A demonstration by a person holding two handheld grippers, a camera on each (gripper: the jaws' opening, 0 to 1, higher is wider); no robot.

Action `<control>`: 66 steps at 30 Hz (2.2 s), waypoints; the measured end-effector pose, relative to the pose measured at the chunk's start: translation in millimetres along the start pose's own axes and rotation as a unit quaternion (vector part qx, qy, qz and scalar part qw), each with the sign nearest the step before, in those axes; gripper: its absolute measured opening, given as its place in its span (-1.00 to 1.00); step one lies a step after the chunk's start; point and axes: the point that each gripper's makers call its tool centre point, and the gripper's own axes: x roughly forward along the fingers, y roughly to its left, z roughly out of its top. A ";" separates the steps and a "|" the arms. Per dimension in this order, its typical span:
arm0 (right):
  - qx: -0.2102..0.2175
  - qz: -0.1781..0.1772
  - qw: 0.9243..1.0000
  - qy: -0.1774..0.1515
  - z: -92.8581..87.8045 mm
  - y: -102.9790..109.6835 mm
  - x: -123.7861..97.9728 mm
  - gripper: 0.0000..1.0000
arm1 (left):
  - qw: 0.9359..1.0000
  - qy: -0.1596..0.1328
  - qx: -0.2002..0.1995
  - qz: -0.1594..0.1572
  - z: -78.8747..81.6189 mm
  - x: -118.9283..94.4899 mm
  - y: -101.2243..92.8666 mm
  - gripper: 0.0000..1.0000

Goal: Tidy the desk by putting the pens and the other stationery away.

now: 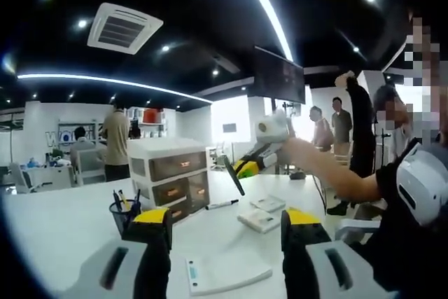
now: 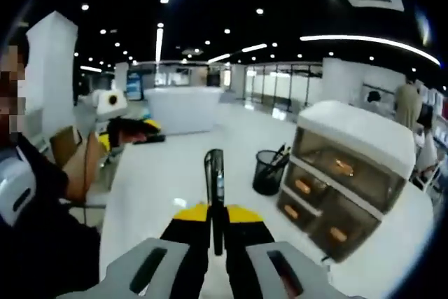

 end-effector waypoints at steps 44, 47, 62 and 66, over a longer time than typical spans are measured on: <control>0.015 -0.060 0.986 -0.153 -11.9 21.9 -75.1 -0.90 | 1.000 -0.010 -0.008 0.013 1.6 -4.6 1.0 0.24; 0.013 -0.063 0.986 -0.153 -12.0 21.5 -74.7 -0.90 | 1.000 -0.013 -0.007 0.014 3.4 -4.9 0.0 0.24; 0.023 -0.067 0.983 -0.167 -9.0 17.5 -80.4 -0.90 | 1.000 -0.014 -0.005 0.018 4.4 -6.7 1.9 0.24; 0.025 -0.067 0.984 -0.164 -10.0 17.4 -76.8 -0.90 | 1.000 -0.016 -0.005 0.021 6.0 -9.1 4.5 0.24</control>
